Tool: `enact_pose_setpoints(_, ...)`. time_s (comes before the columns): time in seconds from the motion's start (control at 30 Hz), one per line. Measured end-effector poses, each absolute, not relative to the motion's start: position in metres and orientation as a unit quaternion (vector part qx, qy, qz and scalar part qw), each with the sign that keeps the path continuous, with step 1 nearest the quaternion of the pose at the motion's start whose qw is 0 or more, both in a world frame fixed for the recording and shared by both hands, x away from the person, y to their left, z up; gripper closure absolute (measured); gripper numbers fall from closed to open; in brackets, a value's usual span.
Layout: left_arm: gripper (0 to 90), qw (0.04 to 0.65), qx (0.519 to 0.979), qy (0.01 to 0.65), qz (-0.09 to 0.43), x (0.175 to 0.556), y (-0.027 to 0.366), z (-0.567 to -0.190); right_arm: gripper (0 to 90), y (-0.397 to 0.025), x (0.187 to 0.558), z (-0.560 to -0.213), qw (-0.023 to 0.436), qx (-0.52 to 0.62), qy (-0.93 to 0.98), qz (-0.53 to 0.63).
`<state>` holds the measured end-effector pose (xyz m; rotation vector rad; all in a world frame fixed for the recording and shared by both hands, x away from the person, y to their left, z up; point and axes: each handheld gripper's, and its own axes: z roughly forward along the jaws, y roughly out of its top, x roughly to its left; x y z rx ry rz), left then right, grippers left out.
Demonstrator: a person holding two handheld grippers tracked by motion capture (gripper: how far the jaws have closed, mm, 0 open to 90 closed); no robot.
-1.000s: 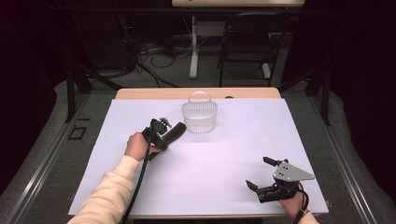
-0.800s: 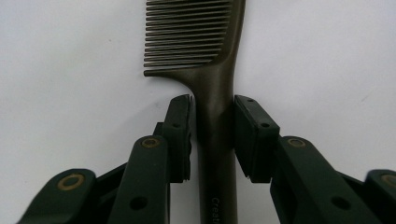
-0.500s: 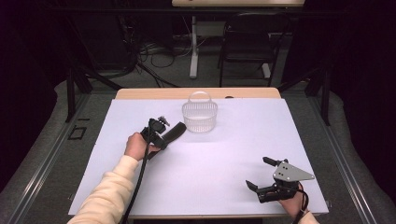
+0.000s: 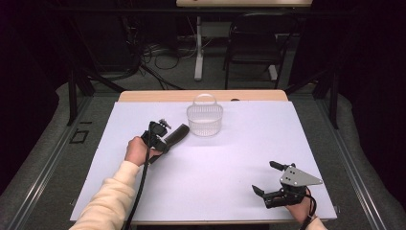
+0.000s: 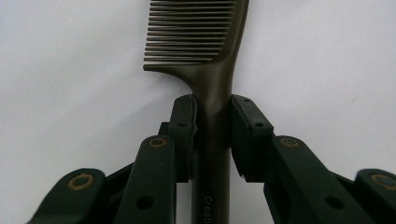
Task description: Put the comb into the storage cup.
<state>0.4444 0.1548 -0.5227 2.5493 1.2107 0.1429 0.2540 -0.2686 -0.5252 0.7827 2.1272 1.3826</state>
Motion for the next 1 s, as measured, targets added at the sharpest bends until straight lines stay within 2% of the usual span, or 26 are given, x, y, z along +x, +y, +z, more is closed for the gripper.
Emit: enact_pose_setpoints(1.0,71.4,0.241,0.867,0.43,0.076,0.424,0.176,-0.513,0.0,-0.268,0.254,-0.525,0.241,0.287,0.778,0.505)
